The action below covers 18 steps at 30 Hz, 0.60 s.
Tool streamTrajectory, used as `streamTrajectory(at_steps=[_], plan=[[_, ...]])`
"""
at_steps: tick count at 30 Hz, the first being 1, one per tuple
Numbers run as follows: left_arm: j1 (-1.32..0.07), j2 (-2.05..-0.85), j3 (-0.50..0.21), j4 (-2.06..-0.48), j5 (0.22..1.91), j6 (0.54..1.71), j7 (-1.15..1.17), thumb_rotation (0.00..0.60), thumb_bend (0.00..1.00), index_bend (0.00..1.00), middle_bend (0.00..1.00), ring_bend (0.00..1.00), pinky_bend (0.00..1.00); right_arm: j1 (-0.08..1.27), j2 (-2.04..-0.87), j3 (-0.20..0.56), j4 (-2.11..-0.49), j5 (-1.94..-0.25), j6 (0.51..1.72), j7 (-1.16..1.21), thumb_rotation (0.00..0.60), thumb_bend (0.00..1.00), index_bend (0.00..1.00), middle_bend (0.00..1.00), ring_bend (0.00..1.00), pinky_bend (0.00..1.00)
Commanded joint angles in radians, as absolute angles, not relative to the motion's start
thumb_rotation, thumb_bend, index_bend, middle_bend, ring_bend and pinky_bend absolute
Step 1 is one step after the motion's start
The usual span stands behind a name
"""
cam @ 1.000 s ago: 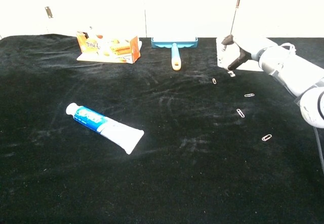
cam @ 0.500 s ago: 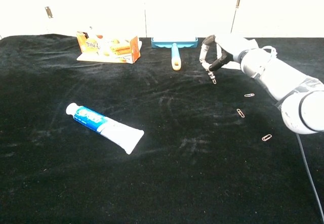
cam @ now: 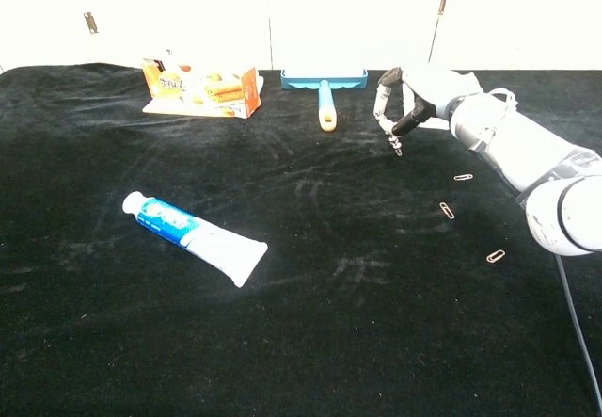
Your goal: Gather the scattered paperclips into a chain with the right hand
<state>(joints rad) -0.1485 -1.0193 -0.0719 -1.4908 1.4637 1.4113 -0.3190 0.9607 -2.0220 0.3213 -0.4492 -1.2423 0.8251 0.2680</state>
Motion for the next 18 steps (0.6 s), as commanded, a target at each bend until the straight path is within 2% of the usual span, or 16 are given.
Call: streamTrajectory(at_steps=[1, 9, 18], plan=[[-0.148, -1.02, -0.072, -1.492, 1.461, 1.411, -0.316, 0.6, 0.41, 0.0, 0.06, 0.07, 0.08, 0.961, -2.025, 0.32, -0.441, -1.242, 0.818, 0.269, 0.6, 0.64, 0.98, 0.19, 0.14, 0.0], [-0.147, -1.021, -0.074, -1.493, 1.458, 1.412, -0.312, 0.6, 0.41, 0.0, 0.06, 0.07, 0.08, 0.958, -2.025, 0.317, -0.434, -1.253, 0.833, 0.291, 0.6, 0.64, 0.98, 0.19, 0.14, 0.0], [-0.144, -1.022, -0.073, -1.497, 1.464, 1.42, -0.301, 0.6, 0.41, 0.0, 0.06, 0.07, 0.08, 0.852, -1.928, 0.281, -0.58, -1.293, 0.983, 0.272, 0.6, 0.64, 0.98, 0.19, 0.13, 0.0]])
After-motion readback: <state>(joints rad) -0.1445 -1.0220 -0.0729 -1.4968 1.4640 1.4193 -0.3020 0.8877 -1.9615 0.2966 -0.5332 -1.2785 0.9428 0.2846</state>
